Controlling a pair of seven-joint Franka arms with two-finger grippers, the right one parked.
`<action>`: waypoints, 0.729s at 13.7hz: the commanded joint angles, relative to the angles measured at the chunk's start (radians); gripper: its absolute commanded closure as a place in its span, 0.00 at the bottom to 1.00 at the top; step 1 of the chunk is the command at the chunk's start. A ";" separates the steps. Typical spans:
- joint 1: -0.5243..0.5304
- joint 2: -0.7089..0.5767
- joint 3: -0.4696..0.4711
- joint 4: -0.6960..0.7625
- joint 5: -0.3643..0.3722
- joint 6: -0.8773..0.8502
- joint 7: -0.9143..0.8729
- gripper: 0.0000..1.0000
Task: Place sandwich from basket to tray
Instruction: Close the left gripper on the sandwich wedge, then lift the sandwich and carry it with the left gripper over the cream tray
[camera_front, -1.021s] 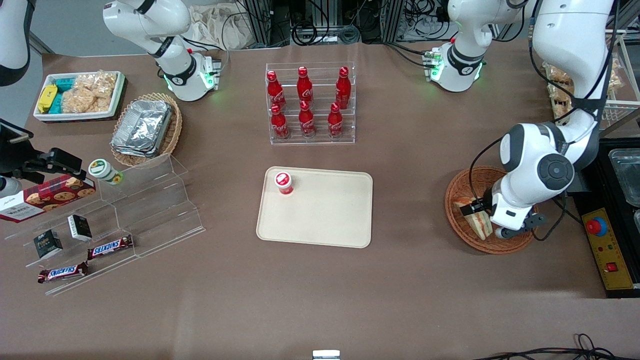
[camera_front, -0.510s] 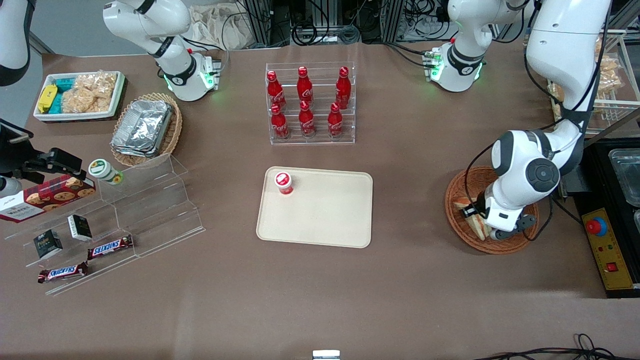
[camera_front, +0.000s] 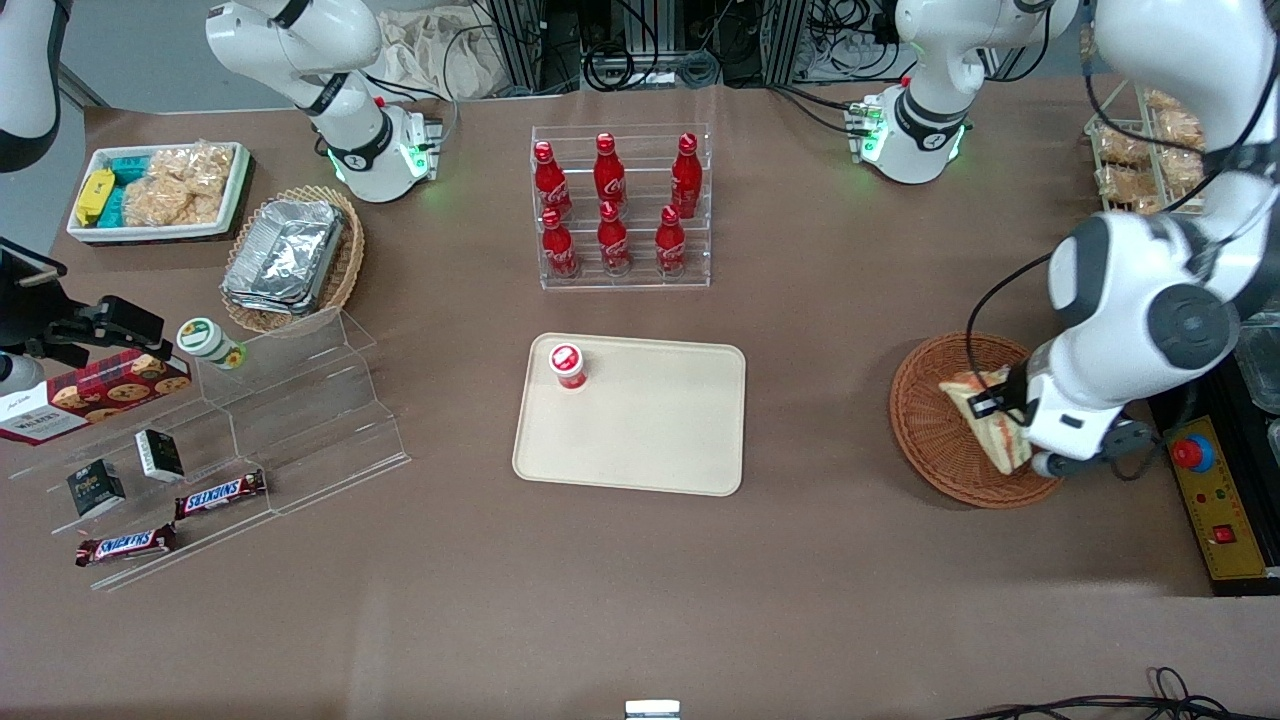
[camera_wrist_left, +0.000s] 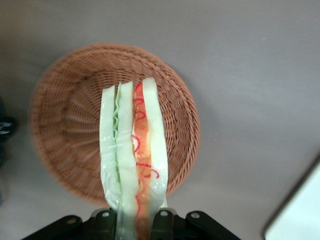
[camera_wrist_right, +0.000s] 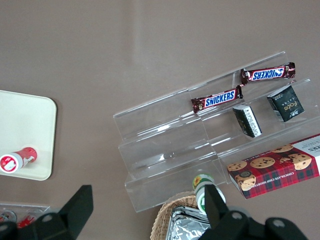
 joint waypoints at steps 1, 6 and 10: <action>-0.003 -0.007 -0.019 0.183 0.009 -0.232 0.050 1.00; -0.019 -0.073 -0.169 0.334 0.017 -0.452 -0.062 1.00; -0.121 -0.069 -0.301 0.336 0.057 -0.453 -0.362 1.00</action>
